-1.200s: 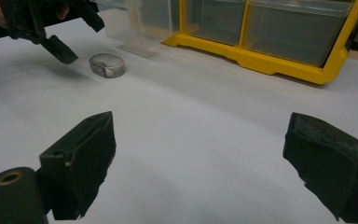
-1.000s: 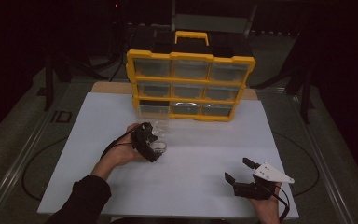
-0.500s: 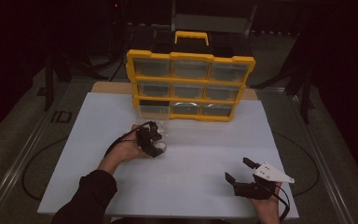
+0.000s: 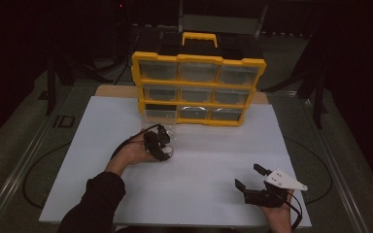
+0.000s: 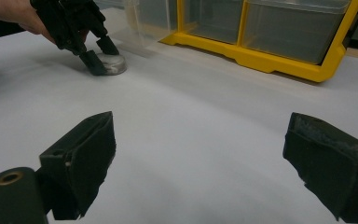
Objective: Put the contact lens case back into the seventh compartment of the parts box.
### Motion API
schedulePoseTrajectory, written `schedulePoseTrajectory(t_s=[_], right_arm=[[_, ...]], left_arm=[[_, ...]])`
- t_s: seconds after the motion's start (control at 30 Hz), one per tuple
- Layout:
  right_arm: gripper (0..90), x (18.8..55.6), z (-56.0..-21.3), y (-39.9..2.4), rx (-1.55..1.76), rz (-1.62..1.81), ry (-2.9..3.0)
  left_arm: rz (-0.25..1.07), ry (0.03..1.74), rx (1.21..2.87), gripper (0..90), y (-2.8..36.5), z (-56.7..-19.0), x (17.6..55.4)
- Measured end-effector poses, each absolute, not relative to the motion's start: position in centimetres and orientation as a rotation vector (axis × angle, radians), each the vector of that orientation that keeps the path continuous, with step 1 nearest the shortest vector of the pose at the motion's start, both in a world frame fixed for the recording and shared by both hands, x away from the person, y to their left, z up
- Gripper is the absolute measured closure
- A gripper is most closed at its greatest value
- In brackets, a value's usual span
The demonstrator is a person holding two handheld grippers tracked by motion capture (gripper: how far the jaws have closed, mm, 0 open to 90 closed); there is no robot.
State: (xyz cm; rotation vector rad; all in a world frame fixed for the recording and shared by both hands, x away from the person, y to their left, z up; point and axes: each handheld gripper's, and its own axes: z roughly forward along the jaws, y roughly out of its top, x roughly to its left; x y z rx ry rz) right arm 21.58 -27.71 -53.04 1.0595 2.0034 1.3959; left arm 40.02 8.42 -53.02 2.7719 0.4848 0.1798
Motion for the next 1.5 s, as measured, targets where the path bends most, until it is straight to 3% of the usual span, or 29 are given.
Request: schedulePoseTrajectory(t_s=[1.5], right_arm=[[9.1, 21.6, -53.1, -27.6, 1.058, 1.396, 2.012]], left_arm=[[0.205, 0.475, 2.679, 49.6, 9.5, -49.9, 39.0]])
